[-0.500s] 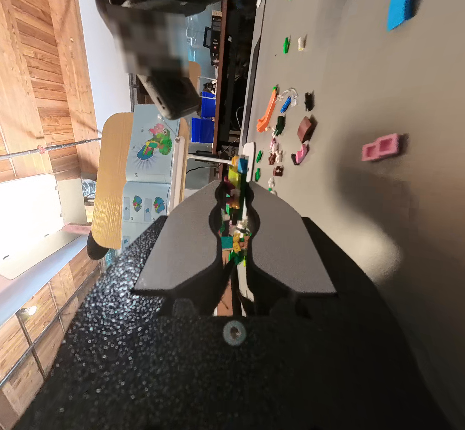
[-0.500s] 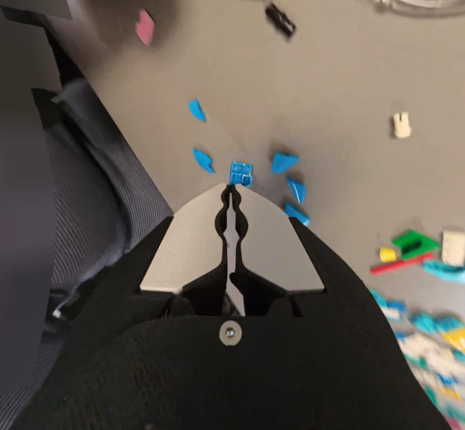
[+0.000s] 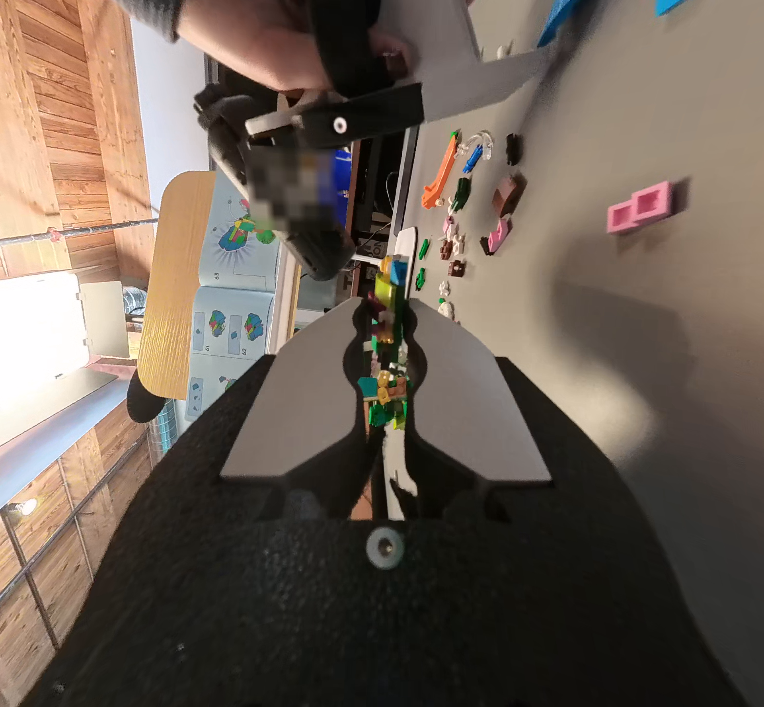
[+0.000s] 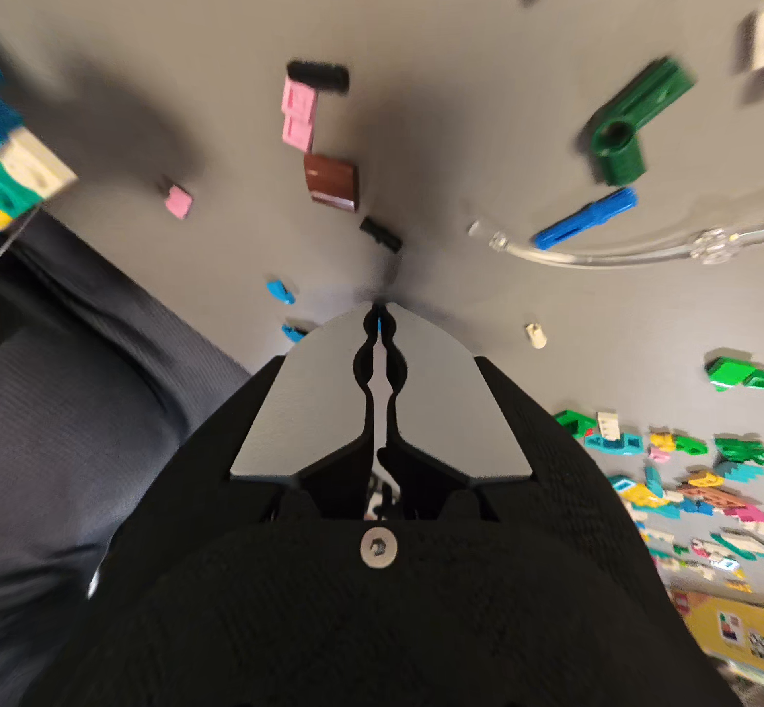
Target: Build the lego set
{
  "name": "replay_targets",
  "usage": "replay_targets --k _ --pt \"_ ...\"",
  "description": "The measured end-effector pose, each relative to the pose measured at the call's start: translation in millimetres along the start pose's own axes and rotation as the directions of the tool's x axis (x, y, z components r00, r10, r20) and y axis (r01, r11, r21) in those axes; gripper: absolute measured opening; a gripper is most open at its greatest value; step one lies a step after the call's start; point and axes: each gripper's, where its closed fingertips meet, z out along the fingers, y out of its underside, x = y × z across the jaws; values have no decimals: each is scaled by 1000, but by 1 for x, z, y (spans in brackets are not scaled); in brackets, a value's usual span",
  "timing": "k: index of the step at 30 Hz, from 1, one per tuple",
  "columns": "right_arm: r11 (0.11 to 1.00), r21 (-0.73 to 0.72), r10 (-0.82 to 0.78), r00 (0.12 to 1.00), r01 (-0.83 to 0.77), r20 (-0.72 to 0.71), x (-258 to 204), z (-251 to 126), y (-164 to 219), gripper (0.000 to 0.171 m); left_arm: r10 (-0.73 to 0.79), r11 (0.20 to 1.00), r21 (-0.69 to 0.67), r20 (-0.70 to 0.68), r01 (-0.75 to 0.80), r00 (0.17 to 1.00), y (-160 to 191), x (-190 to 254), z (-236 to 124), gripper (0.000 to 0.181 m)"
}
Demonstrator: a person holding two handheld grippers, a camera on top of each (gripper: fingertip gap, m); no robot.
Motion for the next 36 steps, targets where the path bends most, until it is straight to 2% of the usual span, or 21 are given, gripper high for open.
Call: replay_targets --k 1,3,4,7,12,17,22,24,26,28,30,32,36 --pt "999 38 -7 1000 8 -17 1 0 -3 0 -1 1000 1 -2 1 1000 0 1 0 15" --pt "990 124 -56 998 60 -41 -3 -6 -5 12 -1 1000 2 -5 2 1000 0 1 0 15" --pt "976 190 -93 992 108 -85 -2 -11 -6 17 -4 1000 3 -4 4 1000 0 1 0 15" --pt "902 357 -162 956 243 -243 5 -23 0 19 -15 1000 5 0 15 1000 -1 -1 0 15" --pt "811 527 -157 962 254 -223 -3 -7 16 17 -24 1000 13 -7 24 1000 -4 1 1 15" --pt "779 564 -140 953 273 -268 -6 8 19 16 -7 1000 23 -18 8 1000 -9 5 2 15" --pt "685 671 -244 957 285 -157 -42 8 11 15 4 1000 27 -23 -3 1000 -11 6 2 15" --pt "632 686 -271 932 361 -241 -36 -2 13 14 7 1000 30 -27 -7 1000 -11 7 2 15" --pt "583 643 -309 867 497 -390 -25 -8 16 19 6 999 34 -29 -5 1000 -12 8 2 15" --pt "511 567 -390 762 646 -517 -23 -9 15 23 10 999 44 -37 -8 999 -14 10 2 15" --pt "442 498 -464 665 746 -585 -23 -9 12 26 13 998 59 -48 -10 999 -17 12 2 15" --pt "425 477 -519 639 770 -568 -20 -7 10 30 14 997 77 -61 -9 998 -20 14 0 15" --pt "458 521 -580 686 721 -439 -14 -1 5 33 17 995 96 -78 -9 997 -23 17 -1 15"
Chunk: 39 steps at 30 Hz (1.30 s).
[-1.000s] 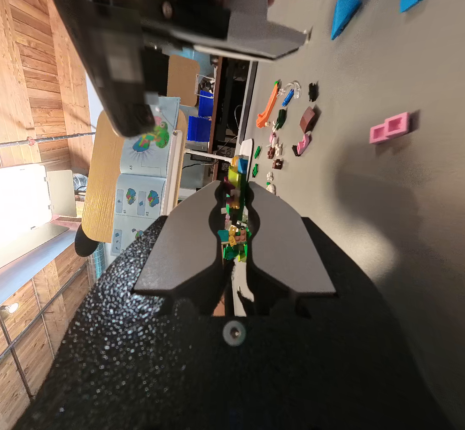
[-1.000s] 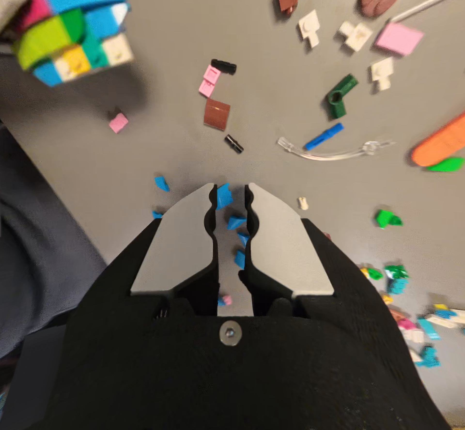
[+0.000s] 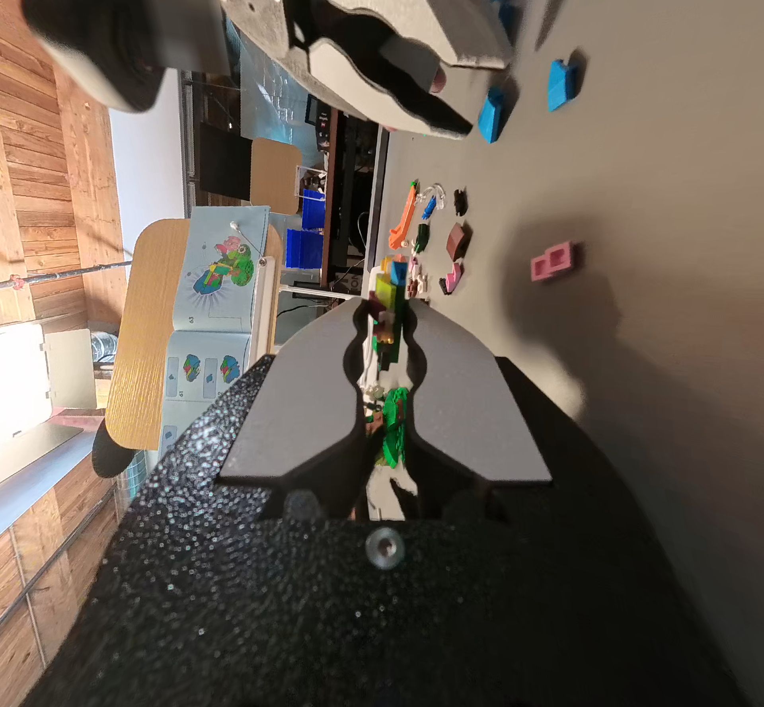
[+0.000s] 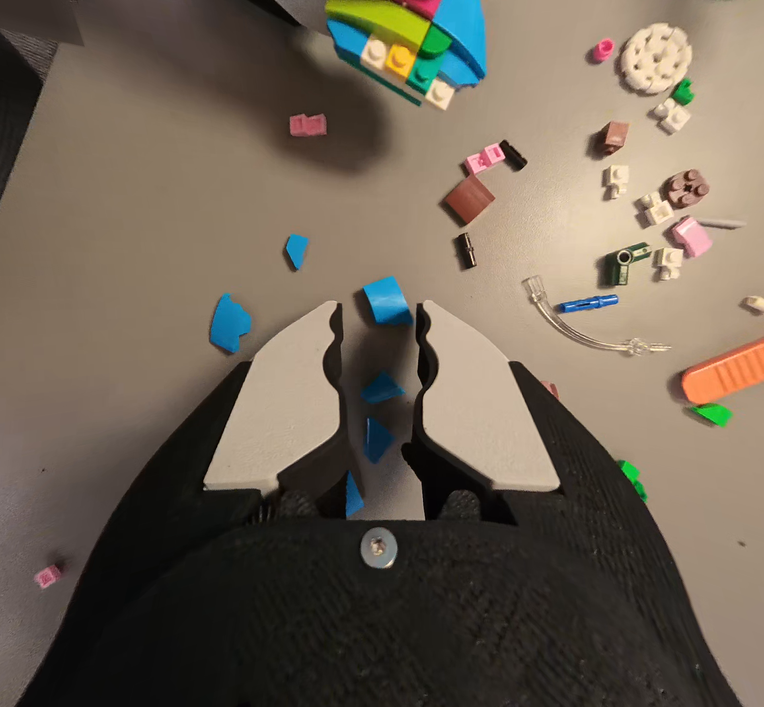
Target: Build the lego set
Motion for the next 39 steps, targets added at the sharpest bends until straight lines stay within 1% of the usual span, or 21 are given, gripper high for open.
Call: replay_targets --k 4,5,7,10,13,16,18,20,22,24,25,27,29,32,39 --pt "997 45 52 995 -55 83 1 3 -1 32 -5 1000 4 -4 5 1000 0 1 0 15" --pt "997 52 57 994 -62 91 1 4 -1 29 -7 1000 5 -4 7 1000 0 1 1 15" --pt "997 60 50 995 -56 90 0 5 0 17 -10 1000 4 -3 10 1000 0 0 1 15" --pt "995 79 58 996 -64 72 0 4 -1 16 -14 1000 -11 8 14 1000 3 -2 2 15" --pt "983 164 87 996 -83 -17 7 -1 -14 15 -21 999 -46 32 23 999 9 -6 3 15" --pt "945 316 147 972 -84 -182 21 -11 -42 15 -42 996 -81 69 47 997 16 -13 3 15" --pt "905 423 201 930 -55 -309 30 -22 -62 15 -57 994 -92 98 66 994 19 -18 2 14" --pt "848 530 277 861 -11 -425 37 -37 -80 15 -59 993 -97 129 71 990 21 -23 0 15" --pt "799 599 330 804 41 -495 34 -47 -95 15 -60 993 -96 151 75 987 21 -26 -1 15" --pt "792 600 345 725 116 -597 29 -52 -102 15 -66 993 -90 163 81 984 21 -28 -2 15" --pt "811 564 311 704 154 -639 24 -50 -105 15 -69 993 -84 168 84 983 20 -29 -2 15" --pt "860 468 211 691 205 -691 14 -40 -108 15 -73 994 -71 173 86 982 18 -30 -3 15" --pt "872 449 179 726 196 -664 7 -32 -110 15 -76 995 -52 166 86 983 15 -30 -3 15" --pt "848 513 236 770 135 -593 6 -30 -108 15 -67 997 -39 140 73 988 12 -25 -2 15" --pt "868 489 254 773 82 -581 10 -19 -97 15 -57 998 -22 93 59 994 7 -17 -1 15"
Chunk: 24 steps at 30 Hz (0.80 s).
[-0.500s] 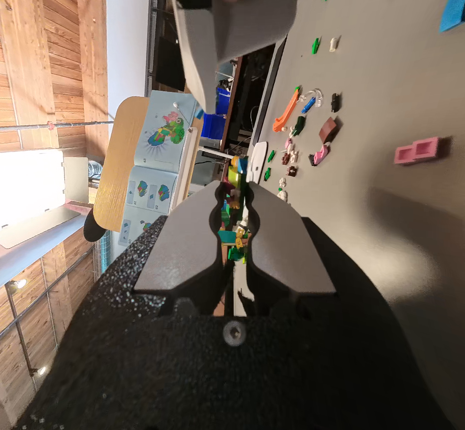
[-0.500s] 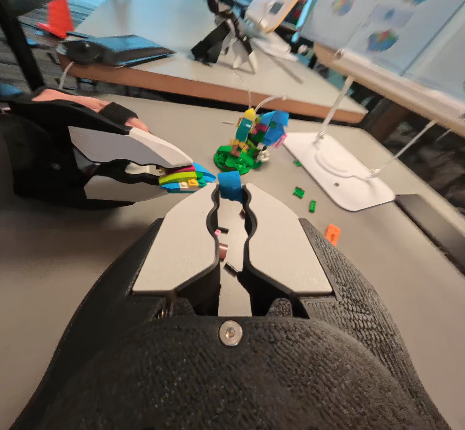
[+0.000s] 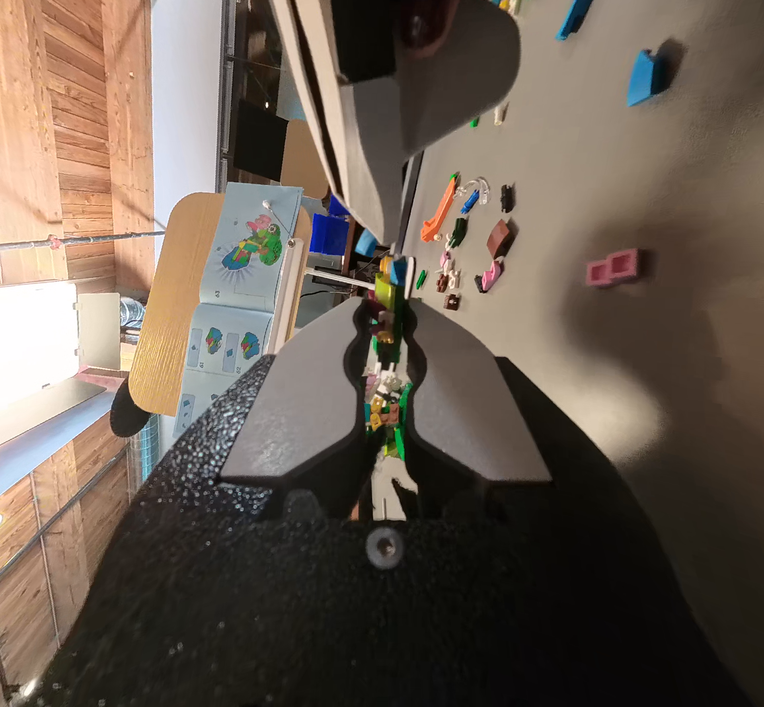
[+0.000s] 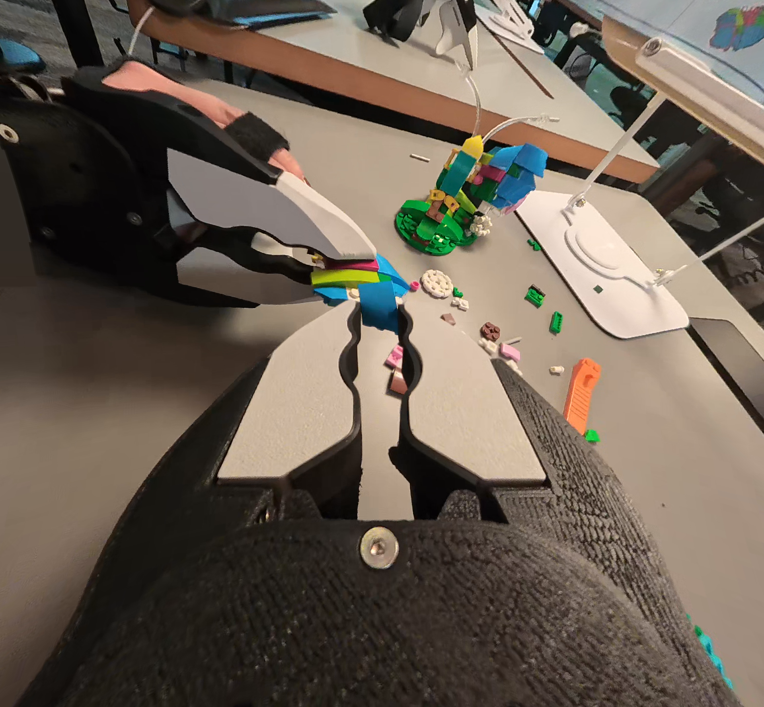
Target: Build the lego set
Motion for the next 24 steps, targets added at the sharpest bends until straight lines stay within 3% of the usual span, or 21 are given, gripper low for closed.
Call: replay_targets --k 15,24 --pt "994 -93 61 995 -53 80 -12 5 23 15 72 997 2 -113 -72 991 -3 22 1 15" --pt "947 -258 232 963 -191 136 -17 4 34 15 151 988 27 -159 -149 976 -10 34 1 15"
